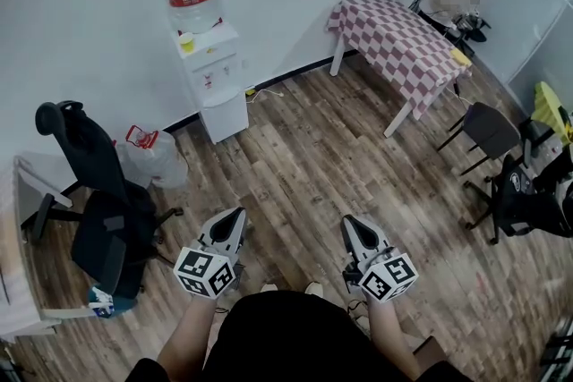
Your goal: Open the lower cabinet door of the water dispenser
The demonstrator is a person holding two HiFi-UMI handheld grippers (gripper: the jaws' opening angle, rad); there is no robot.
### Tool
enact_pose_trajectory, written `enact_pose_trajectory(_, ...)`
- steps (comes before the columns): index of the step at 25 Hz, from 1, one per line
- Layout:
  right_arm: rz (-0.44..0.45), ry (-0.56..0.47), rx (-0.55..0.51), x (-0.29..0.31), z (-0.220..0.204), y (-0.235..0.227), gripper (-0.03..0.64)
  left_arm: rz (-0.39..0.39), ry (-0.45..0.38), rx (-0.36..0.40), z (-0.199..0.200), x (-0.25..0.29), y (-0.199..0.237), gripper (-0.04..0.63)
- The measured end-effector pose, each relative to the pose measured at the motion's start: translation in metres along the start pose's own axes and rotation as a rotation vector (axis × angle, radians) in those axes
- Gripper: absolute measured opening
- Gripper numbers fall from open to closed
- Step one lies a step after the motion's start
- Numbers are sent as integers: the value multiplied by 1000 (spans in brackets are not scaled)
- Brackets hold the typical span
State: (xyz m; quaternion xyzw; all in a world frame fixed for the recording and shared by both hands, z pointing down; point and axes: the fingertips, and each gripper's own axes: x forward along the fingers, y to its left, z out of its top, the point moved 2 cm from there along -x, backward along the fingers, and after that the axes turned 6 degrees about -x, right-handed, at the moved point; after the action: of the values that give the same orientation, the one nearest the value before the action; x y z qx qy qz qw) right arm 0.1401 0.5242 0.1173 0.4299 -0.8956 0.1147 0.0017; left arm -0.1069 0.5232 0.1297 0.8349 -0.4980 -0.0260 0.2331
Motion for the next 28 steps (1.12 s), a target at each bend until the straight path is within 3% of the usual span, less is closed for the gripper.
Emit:
enact_pose_trajectory(12,-84,-2,0,-3,-2,13,23,-39,26,18,-3,-14,23,14)
enact_pose_trajectory(22,-101,-9,7,-7,-4,1,23,-38,28,-3,-9,-13,27,14)
enact_pose_trajectory(28,-59,7,18,12,-8,-17,23,-4,43,-22,-15,17,23,14)
